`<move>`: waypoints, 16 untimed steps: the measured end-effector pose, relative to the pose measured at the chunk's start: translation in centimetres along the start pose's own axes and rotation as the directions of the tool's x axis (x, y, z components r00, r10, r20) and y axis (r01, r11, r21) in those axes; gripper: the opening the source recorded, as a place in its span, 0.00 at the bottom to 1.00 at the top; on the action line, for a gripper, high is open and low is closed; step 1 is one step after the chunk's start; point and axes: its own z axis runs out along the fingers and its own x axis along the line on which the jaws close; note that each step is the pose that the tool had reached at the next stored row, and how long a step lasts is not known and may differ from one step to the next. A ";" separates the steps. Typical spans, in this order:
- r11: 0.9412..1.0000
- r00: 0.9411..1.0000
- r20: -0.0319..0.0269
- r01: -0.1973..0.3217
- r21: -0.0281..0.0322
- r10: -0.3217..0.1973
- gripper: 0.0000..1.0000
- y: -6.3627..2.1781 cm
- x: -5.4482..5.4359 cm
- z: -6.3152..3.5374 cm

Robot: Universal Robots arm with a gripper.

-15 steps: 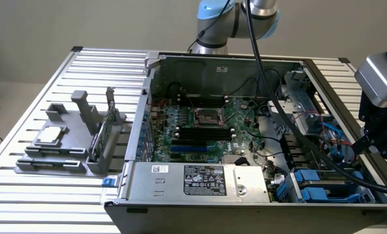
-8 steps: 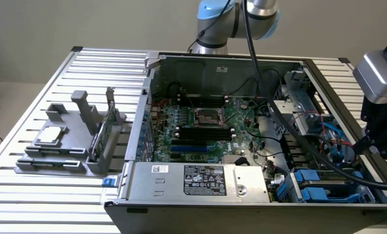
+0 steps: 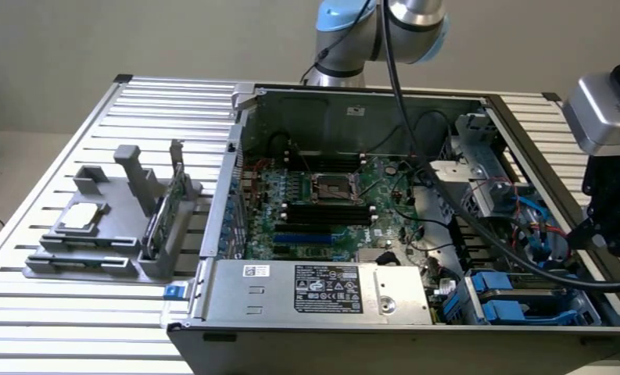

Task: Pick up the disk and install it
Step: 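Insert the first disk wire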

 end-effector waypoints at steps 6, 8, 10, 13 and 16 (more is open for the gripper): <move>0.998 0.998 -0.009 -0.063 -0.004 0.063 0.11 0.02 0.0 0.00; 0.997 0.996 -0.012 -0.083 -0.006 0.083 0.11 0.03 0.0 -0.01; 0.995 0.995 -0.015 -0.102 -0.010 0.102 0.11 0.03 0.0 0.00; 0.991 0.991 -0.021 -0.130 -0.018 0.130 0.11 0.04 0.0 0.00; 0.987 0.987 -0.027 -0.157 -0.028 0.156 0.11 0.04 0.0 0.00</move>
